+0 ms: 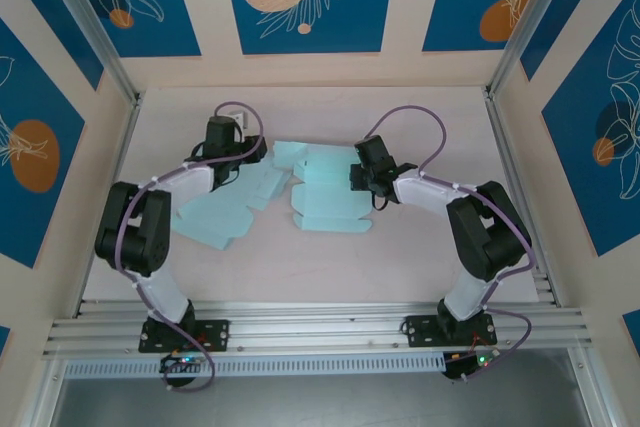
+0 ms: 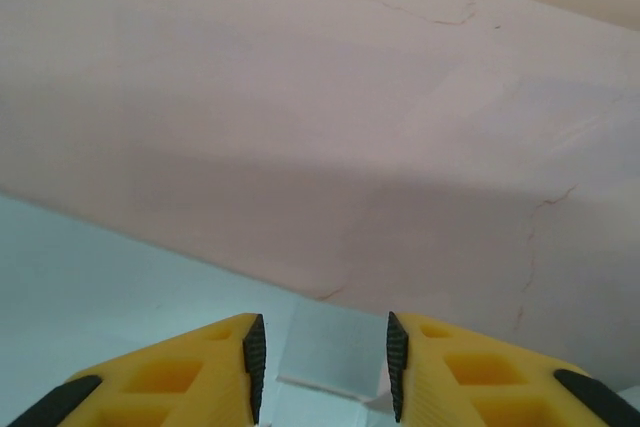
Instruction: Fold the paper box
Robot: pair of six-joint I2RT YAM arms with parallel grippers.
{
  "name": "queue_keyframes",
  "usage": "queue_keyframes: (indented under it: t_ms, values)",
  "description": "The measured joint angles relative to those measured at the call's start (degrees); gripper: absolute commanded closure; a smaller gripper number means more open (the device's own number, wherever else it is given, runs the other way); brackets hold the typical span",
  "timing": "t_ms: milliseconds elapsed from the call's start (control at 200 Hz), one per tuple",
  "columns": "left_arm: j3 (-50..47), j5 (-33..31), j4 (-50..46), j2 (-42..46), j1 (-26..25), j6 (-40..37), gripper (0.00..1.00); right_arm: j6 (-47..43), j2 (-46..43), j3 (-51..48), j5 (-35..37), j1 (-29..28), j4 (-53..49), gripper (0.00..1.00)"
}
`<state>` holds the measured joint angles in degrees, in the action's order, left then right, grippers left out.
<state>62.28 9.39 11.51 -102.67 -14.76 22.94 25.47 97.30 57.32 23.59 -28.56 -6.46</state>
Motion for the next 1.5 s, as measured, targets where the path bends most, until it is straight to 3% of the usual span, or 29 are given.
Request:
queue_keyframes:
  t_ms: [680,1035,1295,1495]
  values:
    - [-1.4,18.7,10.2,-3.8,-2.0,5.0,0.63,0.7,-0.3,0.0,0.4,0.4,-0.5,0.87]
    - [-3.3,22.4,13.1,-4.2,-2.3,8.7,0.68,1.1,0.7,0.6,0.4,0.5,-1.1,0.87]
    - [-5.1,23.2,18.8,-6.9,-7.3,15.3,0.72,1.8,2.3,1.8,0.8,0.4,-3.0,0.87]
    - [-6.3,22.8,19.1,-6.8,-8.0,15.6,0.68,2.0,2.4,1.8,1.1,0.5,-4.5,0.87]
